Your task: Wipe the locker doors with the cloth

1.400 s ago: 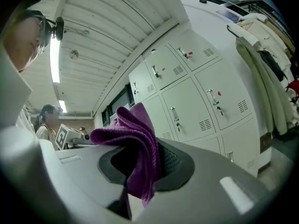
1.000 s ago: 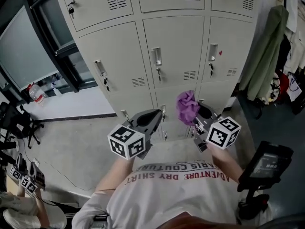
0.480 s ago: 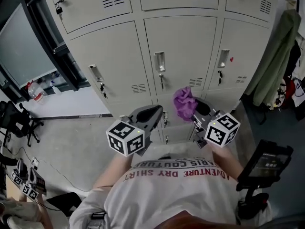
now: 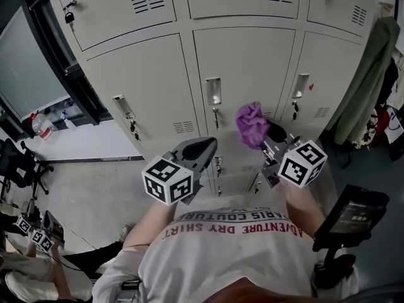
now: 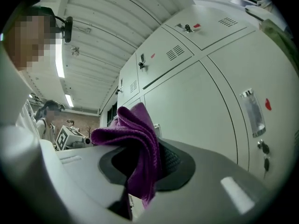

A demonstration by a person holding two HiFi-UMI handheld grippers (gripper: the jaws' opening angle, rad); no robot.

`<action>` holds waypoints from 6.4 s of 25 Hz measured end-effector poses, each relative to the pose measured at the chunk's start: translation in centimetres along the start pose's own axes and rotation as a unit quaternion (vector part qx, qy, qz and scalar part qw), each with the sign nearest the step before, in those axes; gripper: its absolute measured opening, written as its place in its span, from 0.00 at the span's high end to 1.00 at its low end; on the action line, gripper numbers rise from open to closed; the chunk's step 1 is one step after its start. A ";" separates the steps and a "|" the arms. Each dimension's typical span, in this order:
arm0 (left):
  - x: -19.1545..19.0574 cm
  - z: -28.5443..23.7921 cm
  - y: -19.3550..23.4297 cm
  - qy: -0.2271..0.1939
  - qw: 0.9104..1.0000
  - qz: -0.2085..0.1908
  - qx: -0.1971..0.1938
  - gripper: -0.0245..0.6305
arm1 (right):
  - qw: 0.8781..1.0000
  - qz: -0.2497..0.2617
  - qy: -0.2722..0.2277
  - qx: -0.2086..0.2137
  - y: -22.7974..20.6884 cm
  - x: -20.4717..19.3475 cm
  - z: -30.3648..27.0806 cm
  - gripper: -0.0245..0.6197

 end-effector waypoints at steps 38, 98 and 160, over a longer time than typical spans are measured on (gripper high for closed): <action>0.7 1.6 7.0 -0.024 0.999 0.019 0.042 0.96 | 0.992 0.078 -0.070 -0.071 1.0 12.1 -16.3 0.87; 0.6 0.8 4.6 -0.006 0.999 -0.009 0.031 0.96 | 0.987 0.069 -0.077 -0.121 -0.9 9.0 -9.2 0.87; 0.6 -2.5 2.4 -0.011 1.000 -0.002 -0.018 0.96 | 0.942 0.034 -0.094 -0.320 -14.5 6.5 -0.1 0.87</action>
Point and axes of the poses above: the fingertips, and each gripper's own axes: z backward along the fingers, y to its left, x out of its top, the point moved 5 cm from there along z, backward along the fingers, and after that the axes turned 4 degrees about y, right-handed, at the moved point
